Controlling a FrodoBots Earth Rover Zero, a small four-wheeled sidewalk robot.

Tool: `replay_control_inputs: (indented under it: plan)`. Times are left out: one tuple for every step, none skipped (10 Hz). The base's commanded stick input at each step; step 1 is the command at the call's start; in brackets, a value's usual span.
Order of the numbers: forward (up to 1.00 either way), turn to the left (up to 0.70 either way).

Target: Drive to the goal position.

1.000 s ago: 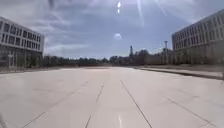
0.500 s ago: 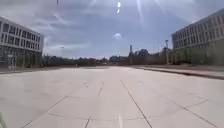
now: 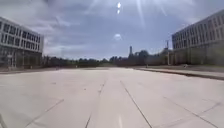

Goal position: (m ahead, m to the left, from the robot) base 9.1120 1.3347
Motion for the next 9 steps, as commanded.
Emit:
replay_control_inputs:
  plan:
    - [0.5,0.0]
    - [0.5,0.0]
    - [0.5,0.0]
    - [0.5,0.0]
    - [0.5,0.0]
    - [0.5,0.0]
    - [0.5,0.0]
    - [0.5,0.0]
    - [0.5,0.0]
